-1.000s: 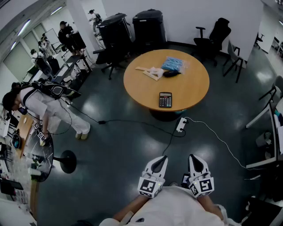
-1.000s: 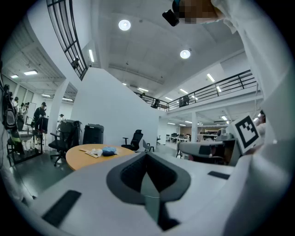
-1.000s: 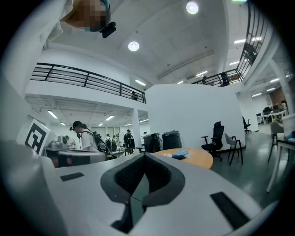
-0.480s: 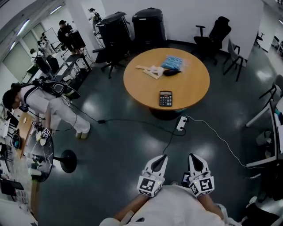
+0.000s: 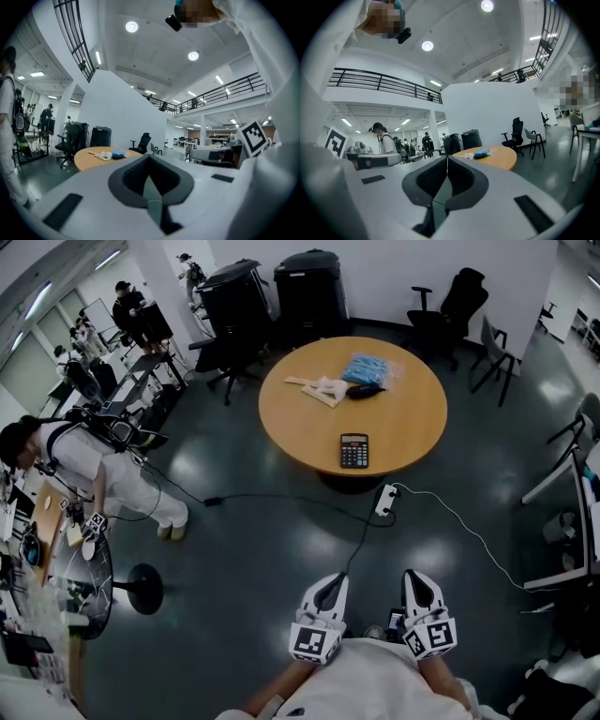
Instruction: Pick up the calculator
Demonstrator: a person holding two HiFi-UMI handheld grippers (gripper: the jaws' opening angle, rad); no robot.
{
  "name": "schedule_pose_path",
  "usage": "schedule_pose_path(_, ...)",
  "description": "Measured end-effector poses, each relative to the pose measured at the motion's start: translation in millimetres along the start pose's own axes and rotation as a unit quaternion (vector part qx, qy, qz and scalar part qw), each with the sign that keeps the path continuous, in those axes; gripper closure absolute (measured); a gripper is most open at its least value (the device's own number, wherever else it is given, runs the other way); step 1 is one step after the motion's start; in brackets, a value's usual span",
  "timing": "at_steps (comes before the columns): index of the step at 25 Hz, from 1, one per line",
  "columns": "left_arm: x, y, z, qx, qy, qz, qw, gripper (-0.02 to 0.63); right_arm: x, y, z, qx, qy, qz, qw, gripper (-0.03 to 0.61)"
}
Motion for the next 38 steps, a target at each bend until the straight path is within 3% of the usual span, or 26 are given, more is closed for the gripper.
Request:
schedule_pose_path(11,71.6,-72.3,-0.2,-0.019,-0.001,0.002,0.9998,0.607,78.4,14.5,-0.8,0.005,-0.004,0.031,1.000,0.563)
schedule_pose_path(16,144.0,-105.0,-2.7,-0.015,0.009,-0.017,0.9997,0.607,153.3,65.5,-3.9,0.008,-0.003,0.015,1.000,0.563)
schedule_pose_path(24,264.9,-147.8,-39.5,-0.013,0.016,-0.074,0.9971,0.607,292.3,166.6,-20.7,-0.007,-0.027,-0.044,0.999,0.563)
schedule_pose_path(28,298.3,-162.6,-51.5,-0.022,0.008,-0.084,0.9962,0.607,354.6,210.6,-4.4,-0.028,-0.075,-0.054,0.995,0.563)
schedule_pose_path(31,320.3,-176.2,-49.6,-0.019,-0.003,-0.077,0.9969,0.607,400.8,240.4,24.2,-0.058,-0.135,-0.058,0.987,0.563)
schedule_pose_path(34,342.0,-195.5,-43.6,-0.015,-0.008,-0.066,0.9977,0.607,449.5,258.5,54.7,-0.090,-0.208,-0.094,0.970,0.561)
schedule_pose_path(38,363.8,-220.5,-44.1,-0.025,-0.020,-0.058,0.9978,0.607,502.7,277.0,97.1,-0.065,-0.294,-0.146,0.942,0.558)
Point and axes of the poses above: the fingertips, and each gripper's own axes: x forward along the fingers, y to its right, z out of its underside, the point moved 10 cm from there along -x, backward along the fingers, and after that the axes turned 3 degrees about -z, right-handed, at the moved point
